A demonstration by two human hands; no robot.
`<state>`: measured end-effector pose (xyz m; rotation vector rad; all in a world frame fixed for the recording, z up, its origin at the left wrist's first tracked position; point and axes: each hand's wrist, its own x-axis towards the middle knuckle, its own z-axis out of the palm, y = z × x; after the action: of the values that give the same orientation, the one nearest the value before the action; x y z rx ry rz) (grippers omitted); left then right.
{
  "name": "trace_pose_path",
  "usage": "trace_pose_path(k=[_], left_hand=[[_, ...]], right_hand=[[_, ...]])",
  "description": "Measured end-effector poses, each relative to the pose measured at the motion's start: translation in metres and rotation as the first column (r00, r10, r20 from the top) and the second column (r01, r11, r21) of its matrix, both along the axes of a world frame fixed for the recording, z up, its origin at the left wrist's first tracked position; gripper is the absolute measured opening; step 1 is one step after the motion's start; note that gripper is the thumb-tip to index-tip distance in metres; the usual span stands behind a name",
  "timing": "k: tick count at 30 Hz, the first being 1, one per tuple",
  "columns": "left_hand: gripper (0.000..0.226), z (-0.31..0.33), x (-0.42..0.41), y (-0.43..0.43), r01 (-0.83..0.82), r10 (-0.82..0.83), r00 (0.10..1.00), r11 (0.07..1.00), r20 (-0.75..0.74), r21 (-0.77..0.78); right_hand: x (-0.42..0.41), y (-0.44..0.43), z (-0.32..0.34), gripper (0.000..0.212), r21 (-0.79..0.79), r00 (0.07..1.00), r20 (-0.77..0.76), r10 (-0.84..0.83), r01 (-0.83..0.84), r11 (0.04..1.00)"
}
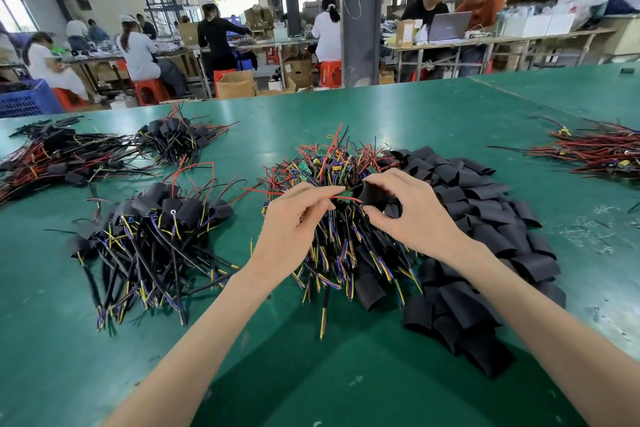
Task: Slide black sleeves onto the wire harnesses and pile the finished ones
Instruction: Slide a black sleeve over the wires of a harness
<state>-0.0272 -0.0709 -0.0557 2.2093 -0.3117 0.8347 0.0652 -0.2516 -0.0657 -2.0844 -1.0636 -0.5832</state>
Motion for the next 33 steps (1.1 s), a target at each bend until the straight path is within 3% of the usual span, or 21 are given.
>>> trace_pose_path(k=[7, 11, 21, 26, 29, 33], left_hand=[[0.031, 0.001, -0.002, -0.005, -0.027, 0.011, 0.995, 0.986, -0.1, -0.163], [0.019, 0.0, 0.0, -0.005, -0.047, 0.026, 0.996, 0.968, -0.089, -0.245], [0.025, -0.004, 0.0, -0.006, -0.103, 0.093, 0.993, 0.983, -0.073, -0.151], [0.024, -0.001, -0.002, -0.007, -0.083, 0.103, 0.993, 0.961, 0.064, -0.263], [0.018, -0.001, -0.002, -0.007, -0.048, 0.058, 0.998, 0.954, 0.026, -0.296], [0.016, -0.005, -0.001, -0.008, -0.086, 0.082, 0.996, 0.979, -0.031, -0.184]], right_hand=[[-0.001, -0.001, 0.001, 0.033, 0.007, 1.0, 0.006, 0.025, -0.025, 1.0], [-0.003, 0.0, 0.002, 0.035, 0.014, 0.997, 0.01, 0.081, -0.081, 0.997], [-0.009, 0.003, 0.005, 0.036, 0.023, 0.992, 0.019, 0.123, -0.123, 0.992], [-0.008, 0.002, 0.005, 0.037, 0.016, 0.996, 0.016, 0.083, -0.083, 0.996], [-0.008, 0.002, 0.005, 0.037, 0.019, 0.996, 0.016, 0.086, -0.086, 0.996], [-0.01, 0.003, 0.006, 0.036, 0.044, 0.991, -0.019, 0.134, -0.133, 0.99]])
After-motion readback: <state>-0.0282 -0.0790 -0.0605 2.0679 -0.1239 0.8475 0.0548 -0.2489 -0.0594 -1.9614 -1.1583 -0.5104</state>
